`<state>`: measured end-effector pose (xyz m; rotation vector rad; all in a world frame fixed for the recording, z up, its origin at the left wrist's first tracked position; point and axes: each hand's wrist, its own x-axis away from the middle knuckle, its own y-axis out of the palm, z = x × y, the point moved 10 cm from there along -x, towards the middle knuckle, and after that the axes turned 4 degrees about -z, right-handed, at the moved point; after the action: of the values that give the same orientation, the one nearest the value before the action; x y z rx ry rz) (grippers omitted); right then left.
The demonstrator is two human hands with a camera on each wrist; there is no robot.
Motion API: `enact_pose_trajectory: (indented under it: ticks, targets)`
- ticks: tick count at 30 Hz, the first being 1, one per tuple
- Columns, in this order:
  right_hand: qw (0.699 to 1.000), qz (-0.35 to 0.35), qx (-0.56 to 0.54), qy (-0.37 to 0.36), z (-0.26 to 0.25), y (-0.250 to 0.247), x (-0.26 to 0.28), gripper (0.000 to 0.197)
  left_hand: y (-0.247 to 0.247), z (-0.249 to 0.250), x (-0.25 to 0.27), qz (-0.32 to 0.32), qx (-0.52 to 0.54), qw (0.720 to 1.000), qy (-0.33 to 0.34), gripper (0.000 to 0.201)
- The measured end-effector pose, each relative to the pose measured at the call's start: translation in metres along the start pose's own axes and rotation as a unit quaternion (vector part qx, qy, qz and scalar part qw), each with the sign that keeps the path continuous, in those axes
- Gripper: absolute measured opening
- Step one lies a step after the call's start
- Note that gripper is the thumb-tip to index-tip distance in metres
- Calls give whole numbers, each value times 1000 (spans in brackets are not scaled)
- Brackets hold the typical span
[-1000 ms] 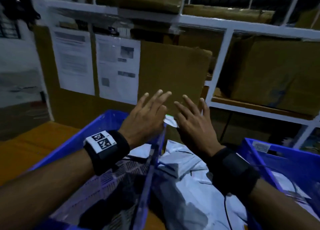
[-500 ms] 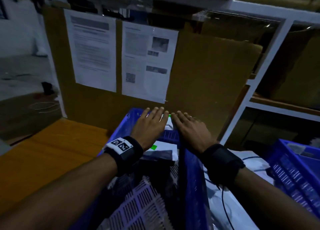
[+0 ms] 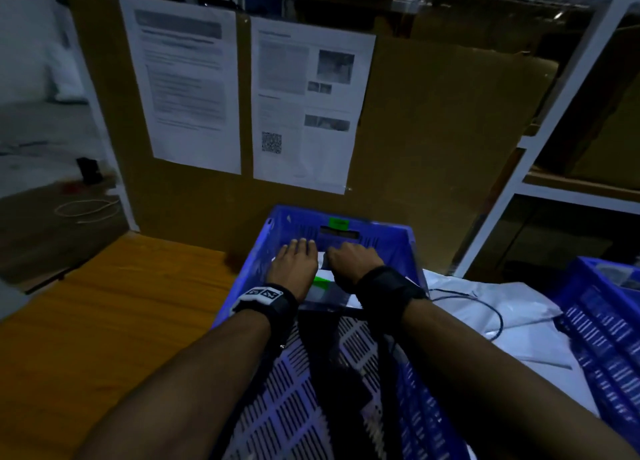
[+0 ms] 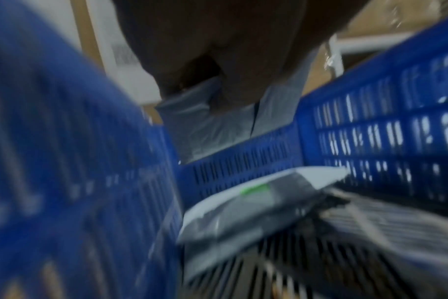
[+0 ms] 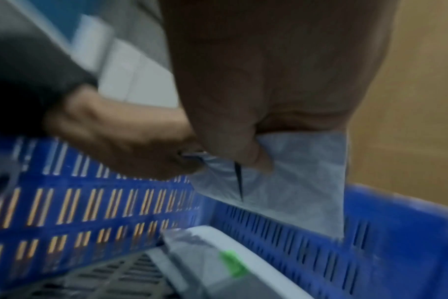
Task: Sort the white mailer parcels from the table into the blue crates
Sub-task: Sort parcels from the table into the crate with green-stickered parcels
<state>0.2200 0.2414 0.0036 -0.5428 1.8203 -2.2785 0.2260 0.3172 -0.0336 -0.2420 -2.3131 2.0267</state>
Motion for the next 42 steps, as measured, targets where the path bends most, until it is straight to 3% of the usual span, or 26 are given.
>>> enact_pose_trajectory:
  ticks: [9, 13, 16, 23, 27, 31, 35, 42]
  targets:
    - [992, 53, -77, 85, 22, 61, -43, 41, 46, 9, -27, -32, 51, 998, -6, 53]
    - [983, -91, -135, 78, 9, 141, -46, 77, 99, 18, -28, -112, 75, 991, 10, 61]
    - [975, -123, -169, 74, 6, 172, -46, 79, 123, 21, -15, -160, 118, 980, -1, 84]
    - [982, -93, -164, -11, 1, 144, -57, 78, 112, 23, -11, -133, 107, 985, -5, 90]
    - [981, -105, -166, -2, -2, 149, -52, 87, 130, 14, -12, -162, 110, 981, -16, 98]
    - [984, -107, -141, 16, 7, 161, -50, 74, 126, 15, -16, -155, 79, 985, 3, 100]
    - [983, -95, -152, -24, -4, 159, -55, 68, 124, 12, -18, -153, 78, 985, 12, 102]
    - [985, -108, -128, 29, 1, 165, -61, 84, 139, 4, -18, -179, 89, 980, 24, 114]
